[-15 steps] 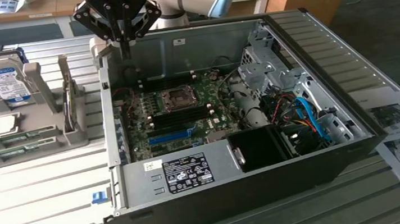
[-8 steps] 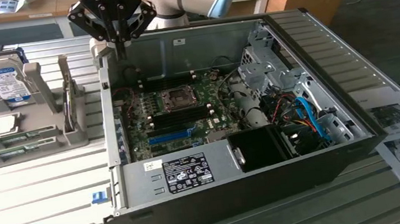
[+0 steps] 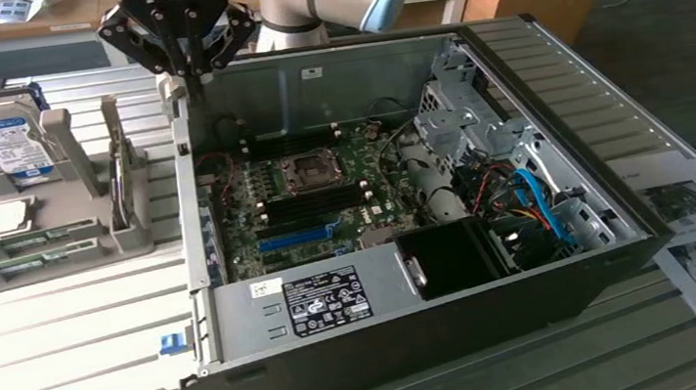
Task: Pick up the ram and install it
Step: 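Reach for the ram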
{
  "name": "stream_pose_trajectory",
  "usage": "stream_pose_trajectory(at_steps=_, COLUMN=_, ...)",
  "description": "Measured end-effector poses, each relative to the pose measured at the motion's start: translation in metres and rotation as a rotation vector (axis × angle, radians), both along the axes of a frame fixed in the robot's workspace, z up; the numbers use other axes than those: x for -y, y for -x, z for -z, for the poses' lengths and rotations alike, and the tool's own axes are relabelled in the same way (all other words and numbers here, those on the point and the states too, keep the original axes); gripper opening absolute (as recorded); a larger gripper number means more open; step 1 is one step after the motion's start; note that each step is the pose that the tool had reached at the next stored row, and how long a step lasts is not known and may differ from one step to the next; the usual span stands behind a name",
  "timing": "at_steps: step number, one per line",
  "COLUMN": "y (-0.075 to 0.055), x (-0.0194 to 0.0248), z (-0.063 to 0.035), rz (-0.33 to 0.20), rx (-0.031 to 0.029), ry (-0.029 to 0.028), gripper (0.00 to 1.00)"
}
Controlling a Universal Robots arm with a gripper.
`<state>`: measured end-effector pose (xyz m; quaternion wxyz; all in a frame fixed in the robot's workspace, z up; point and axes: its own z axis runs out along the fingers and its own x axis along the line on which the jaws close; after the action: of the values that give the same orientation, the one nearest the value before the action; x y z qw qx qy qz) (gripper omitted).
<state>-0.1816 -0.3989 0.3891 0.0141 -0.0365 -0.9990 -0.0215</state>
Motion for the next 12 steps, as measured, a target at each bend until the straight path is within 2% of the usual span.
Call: stream_pose_trajectory(at_steps=12, y=0.021, x=0.0, z=0.0001, rz=-0.004, rx=0.028, ry=-0.0046, gripper=0.09)
